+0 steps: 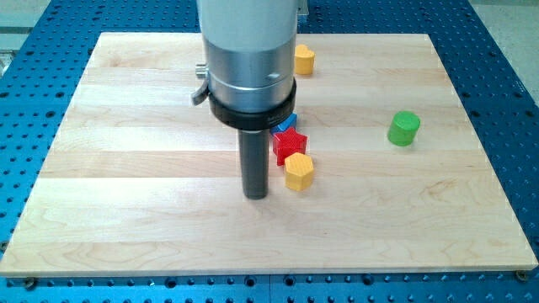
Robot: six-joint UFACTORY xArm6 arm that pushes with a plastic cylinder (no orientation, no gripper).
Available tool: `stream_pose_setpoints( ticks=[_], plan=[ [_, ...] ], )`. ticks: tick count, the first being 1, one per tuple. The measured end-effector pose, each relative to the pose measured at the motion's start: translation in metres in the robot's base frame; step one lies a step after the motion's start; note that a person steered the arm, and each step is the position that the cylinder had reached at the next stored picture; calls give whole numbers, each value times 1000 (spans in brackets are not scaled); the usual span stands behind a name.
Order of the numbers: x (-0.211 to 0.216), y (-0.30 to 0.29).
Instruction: Place the yellow hexagon at the bottom left side of the green circle
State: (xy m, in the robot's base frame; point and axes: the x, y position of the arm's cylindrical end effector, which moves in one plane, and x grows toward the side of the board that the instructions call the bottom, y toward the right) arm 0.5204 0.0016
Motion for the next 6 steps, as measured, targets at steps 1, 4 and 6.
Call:
stream_pose_setpoints(
  ticks=[1, 4, 6],
  plan=[
    [-17, 83],
    [-12, 153],
    [-54, 144]
  ],
)
